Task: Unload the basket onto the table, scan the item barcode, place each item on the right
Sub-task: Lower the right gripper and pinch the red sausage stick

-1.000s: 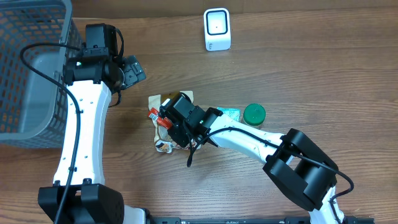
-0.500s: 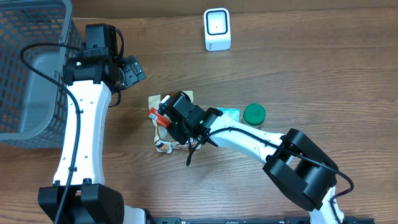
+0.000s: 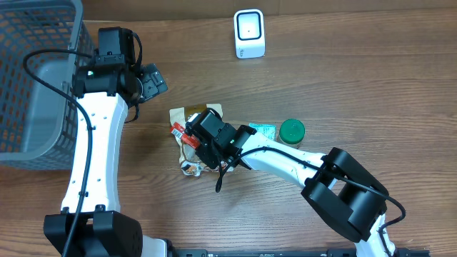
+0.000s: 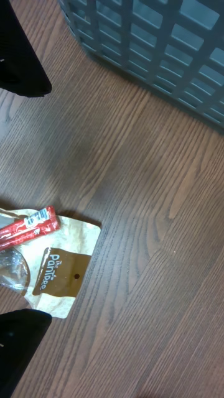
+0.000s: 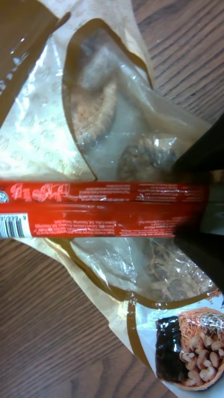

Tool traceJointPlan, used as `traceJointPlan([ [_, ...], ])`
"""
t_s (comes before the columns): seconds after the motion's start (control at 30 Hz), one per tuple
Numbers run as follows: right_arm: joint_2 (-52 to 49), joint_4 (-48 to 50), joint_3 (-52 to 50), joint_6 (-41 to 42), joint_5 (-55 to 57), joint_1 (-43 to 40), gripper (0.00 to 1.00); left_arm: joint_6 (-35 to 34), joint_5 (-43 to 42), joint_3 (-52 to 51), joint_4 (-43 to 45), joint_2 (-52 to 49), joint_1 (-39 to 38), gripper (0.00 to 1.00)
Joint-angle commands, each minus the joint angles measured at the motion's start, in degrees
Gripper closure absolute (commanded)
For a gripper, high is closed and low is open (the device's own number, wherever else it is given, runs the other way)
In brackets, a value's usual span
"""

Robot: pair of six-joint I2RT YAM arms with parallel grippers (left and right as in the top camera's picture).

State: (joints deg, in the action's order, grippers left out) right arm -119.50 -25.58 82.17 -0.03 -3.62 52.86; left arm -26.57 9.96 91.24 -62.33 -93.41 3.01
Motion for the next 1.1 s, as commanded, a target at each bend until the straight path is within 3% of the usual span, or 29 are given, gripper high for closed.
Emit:
traceJointPlan([
  [0.0, -0.15, -1.03, -0.74, -0.02, 0.35, -0.20, 0.72, 0.22, 0.96, 0.44, -0.02, 0.90, -0.02, 0.00],
  [0.2, -0.15, -1.07, -0.74, -0.02, 0.35, -0.20, 0.78, 0.22, 0.96, 0.46, -0.02, 0.90, -0.02, 0.00],
  [0.73, -0.15, -1.77, -0.74, -0.02, 0.33, -0.20, 0.78, 0.22, 0.96, 0.46, -0.02, 0.90, -0.02, 0.00],
  [0.83, -0.15, -1.77, -0.74, -0.02, 0.33, -0.20, 0.96, 0.22, 0.94, 0.44, -0.02, 0.90, -0.02, 0.00],
  [1.07, -0.15, -2.08, -0.74, -0.02, -0.87, -0.20, 0.96, 0.22, 0.96, 0.46, -0.02, 0.90, -0.02, 0.00],
])
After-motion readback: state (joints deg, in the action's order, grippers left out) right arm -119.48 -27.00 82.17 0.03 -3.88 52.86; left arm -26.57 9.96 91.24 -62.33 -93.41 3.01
